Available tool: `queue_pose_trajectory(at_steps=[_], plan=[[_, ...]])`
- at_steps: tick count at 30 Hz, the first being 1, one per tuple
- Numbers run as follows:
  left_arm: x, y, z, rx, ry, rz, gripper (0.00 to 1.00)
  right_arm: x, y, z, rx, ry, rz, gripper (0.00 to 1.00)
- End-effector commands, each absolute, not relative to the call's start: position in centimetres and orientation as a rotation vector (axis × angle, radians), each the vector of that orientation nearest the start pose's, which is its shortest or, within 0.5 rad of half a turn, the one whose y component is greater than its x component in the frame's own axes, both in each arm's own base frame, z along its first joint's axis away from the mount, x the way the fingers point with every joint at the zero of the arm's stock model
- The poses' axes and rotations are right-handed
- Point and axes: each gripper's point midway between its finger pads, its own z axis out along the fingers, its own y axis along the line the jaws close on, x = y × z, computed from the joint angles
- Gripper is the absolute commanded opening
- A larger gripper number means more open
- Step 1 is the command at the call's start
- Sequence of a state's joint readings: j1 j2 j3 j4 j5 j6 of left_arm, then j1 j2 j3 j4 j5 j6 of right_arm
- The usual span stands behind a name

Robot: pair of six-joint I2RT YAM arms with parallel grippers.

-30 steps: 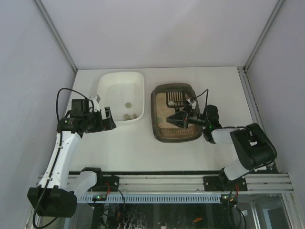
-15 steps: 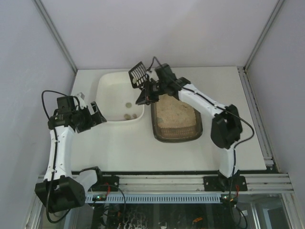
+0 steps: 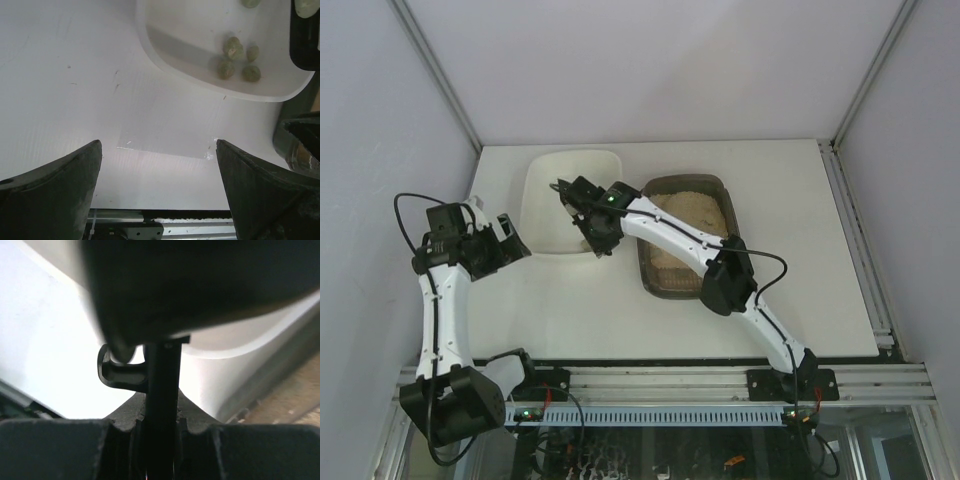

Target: Clean the litter box

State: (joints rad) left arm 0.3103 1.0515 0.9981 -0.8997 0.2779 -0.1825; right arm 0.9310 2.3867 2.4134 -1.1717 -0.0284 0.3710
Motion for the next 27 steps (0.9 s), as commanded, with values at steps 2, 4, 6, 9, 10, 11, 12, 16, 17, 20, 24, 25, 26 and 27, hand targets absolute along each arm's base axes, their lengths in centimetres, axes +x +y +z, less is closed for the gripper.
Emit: queue_pose_trajectory(at_steps=[2,4,6,9,10,11,12,16,17,20,24,25,26,27], plan=[[25.3,3.5,17.5,-0.461,2.401,-0.221,1.00,31.8,40.9,13.8,-0.940,2.441,-0.014,0.00],[25.3,3.6,17.4,-0.461,2.403,-0.218,1.00,32.3,40.6,13.9,-0.935,2.411,-0.066,0.00],[25.3,3.6,17.4,-0.460,2.402,-0.213,1.00,32.9,40.1,14.1,-0.929,2.384,-0.125,0.00],[25.3,3.6,17.3,-0.457,2.405,-0.216,1.00,33.4,39.7,14.1,-0.925,2.373,-0.166,0.00],[25.2,3.6,17.3,-0.456,2.405,-0.217,1.00,33.6,39.5,14.1,-0.927,2.365,-0.185,0.00],[25.2,3.5,17.4,-0.452,2.405,-0.219,1.00,33.7,39.3,14.2,-0.931,2.358,-0.202,0.00],[25.2,3.5,17.4,-0.451,2.405,-0.220,1.00,33.8,39.2,14.2,-0.931,2.357,-0.210,0.00],[25.3,3.4,17.6,-0.448,2.403,-0.225,1.00,34.1,39.2,15.0,-0.898,2.350,-0.174,0.00],[25.3,3.3,17.6,-0.444,2.405,-0.236,1.00,34.1,39.4,15.6,-0.881,2.342,-0.155,0.00],[25.2,2.6,18.0,-0.435,2.401,-0.277,1.00,33.2,40.0,18.6,-0.816,2.312,-0.045,0.00],[25.6,1.0,19.0,-0.410,2.391,-0.346,1.00,29.6,39.1,24.1,-0.726,2.329,0.267,0.00],[25.8,0.2,19.2,-0.385,2.398,-0.361,1.00,28.6,38.0,24.6,-0.697,2.373,0.324,0.00],[26.0,-0.8,19.3,-0.357,2.412,-0.383,1.00,27.4,36.6,24.6,-0.666,2.440,0.371,0.00],[26.2,-2.1,19.4,-0.318,2.420,-0.407,1.00,26.2,34.9,24.4,-0.627,2.518,0.407,0.00]])
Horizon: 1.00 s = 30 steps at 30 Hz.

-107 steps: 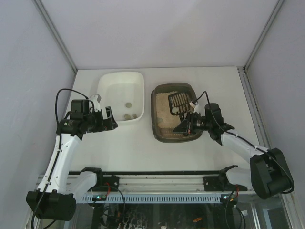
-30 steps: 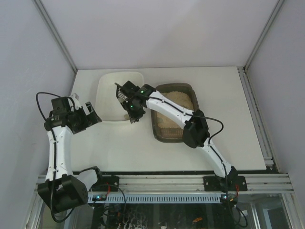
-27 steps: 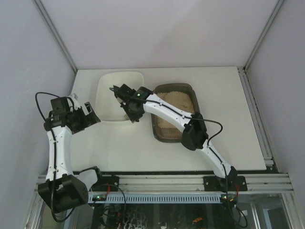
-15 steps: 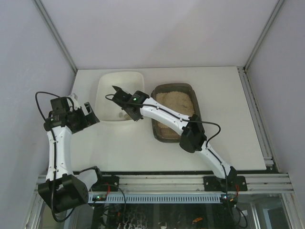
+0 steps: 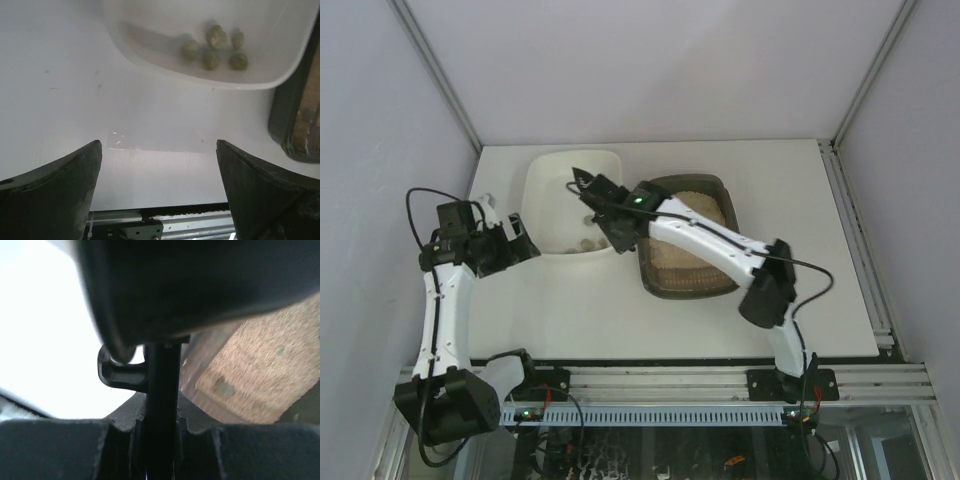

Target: Clean the litter box

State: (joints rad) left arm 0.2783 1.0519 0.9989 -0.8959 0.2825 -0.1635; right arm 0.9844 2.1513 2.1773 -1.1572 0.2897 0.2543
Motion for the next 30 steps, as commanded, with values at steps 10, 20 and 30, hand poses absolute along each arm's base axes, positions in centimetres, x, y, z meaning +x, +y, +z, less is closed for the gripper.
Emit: queue_pose_trajectory(at_steps=[10,20,30], plan=[[29.6,-15.6,21.3,-0.111,2.459,-0.748,1.00,17.2,22.4,18.8,-0.121,3.096,0.548,0.00],[30.9,-23.7,20.3,-0.170,2.492,-1.013,1.00,18.5,23.9,17.5,-0.030,3.272,0.823,0.00],[31.2,-26.5,18.4,-0.237,2.492,-1.134,1.00,21.5,23.8,15.3,0.073,3.352,0.774,0.00]])
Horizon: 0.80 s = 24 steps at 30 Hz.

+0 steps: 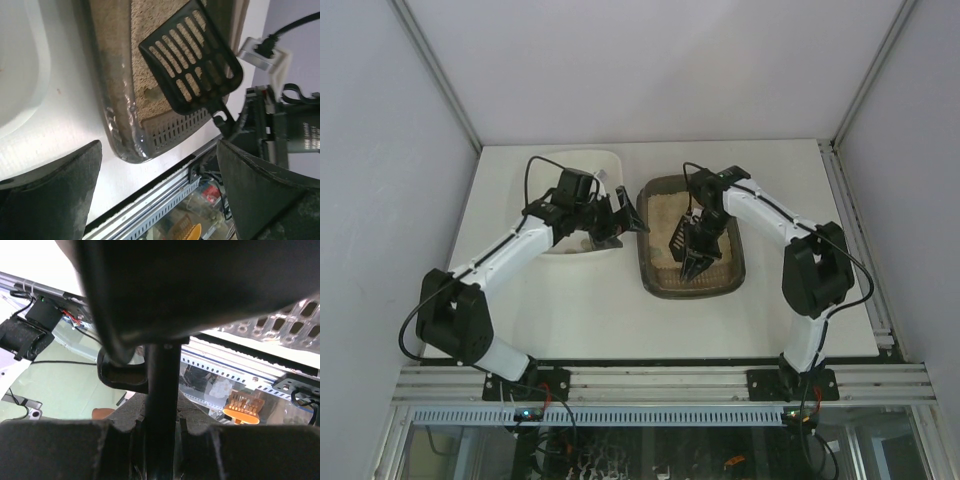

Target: Clean the litter box

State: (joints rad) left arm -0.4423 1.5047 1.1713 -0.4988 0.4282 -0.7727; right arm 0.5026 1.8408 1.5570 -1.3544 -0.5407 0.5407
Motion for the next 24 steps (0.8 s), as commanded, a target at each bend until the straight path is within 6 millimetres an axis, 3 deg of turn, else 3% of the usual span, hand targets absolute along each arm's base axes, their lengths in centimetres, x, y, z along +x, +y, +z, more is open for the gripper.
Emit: queue_pose_trajectory(at_steps=[1,6,15,24], plan=[[31.4,-26.6,18.4,-0.239,2.487,-1.130,1.00,21.6,23.6,15.1,0.079,3.357,0.756,0.00],[31.6,-27.1,17.3,-0.284,2.522,-1.154,1.00,21.8,24.0,14.4,0.091,3.387,0.780,0.00],[31.5,-27.3,16.7,-0.286,2.532,-1.176,1.00,20.8,26.8,14.5,0.040,3.429,0.957,0.00],[30.8,-27.2,15.1,-0.297,2.544,-1.182,1.00,21.1,29.1,14.7,0.078,3.428,1.249,0.00]])
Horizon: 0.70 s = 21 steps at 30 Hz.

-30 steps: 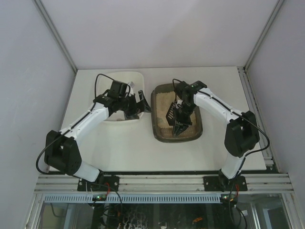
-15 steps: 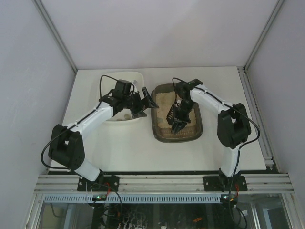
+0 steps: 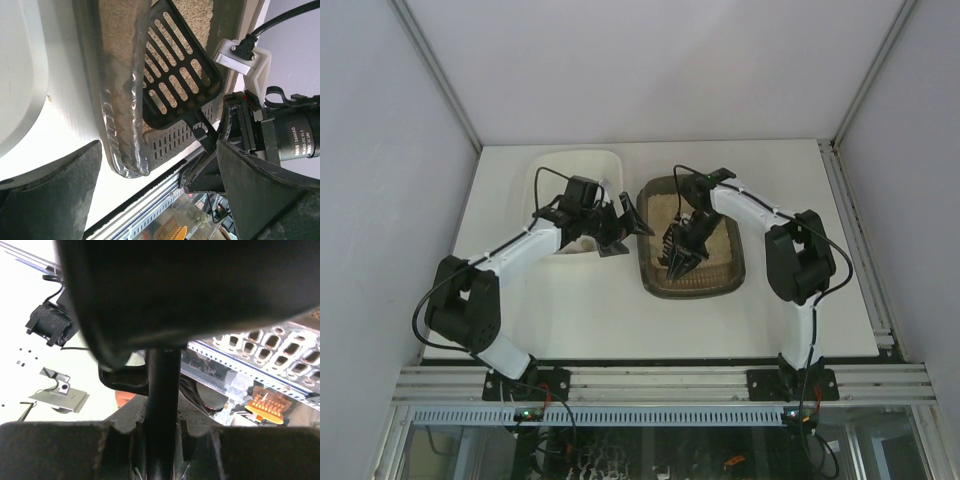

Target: Clean the litter box

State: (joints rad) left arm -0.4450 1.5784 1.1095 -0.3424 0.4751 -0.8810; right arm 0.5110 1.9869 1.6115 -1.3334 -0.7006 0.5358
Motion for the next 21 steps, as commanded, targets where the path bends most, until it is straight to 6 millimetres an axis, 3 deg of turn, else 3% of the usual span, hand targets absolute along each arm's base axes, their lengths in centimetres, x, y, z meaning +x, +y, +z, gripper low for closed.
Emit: queue_pose_trajectory(at_steps=[1,8,12,15,21], plan=[[30.9,-27.1,14.9,-0.297,2.542,-1.183,1.00,21.2,29.2,14.6,0.086,3.431,1.260,0.00],[31.0,-27.4,14.4,-0.295,2.554,-1.197,1.00,22.4,30.3,14.9,0.114,3.359,1.490,0.00],[30.9,-27.5,14.1,-0.288,2.559,-1.199,1.00,24.0,30.9,15.5,0.053,3.189,1.635,0.00],[30.9,-27.3,13.9,-0.284,2.561,-1.195,1.00,24.4,30.3,15.3,0.119,3.085,1.753,0.00],[31.2,-27.2,13.8,-0.291,2.556,-1.194,1.00,24.7,29.3,14.0,0.135,2.993,1.829,0.00]])
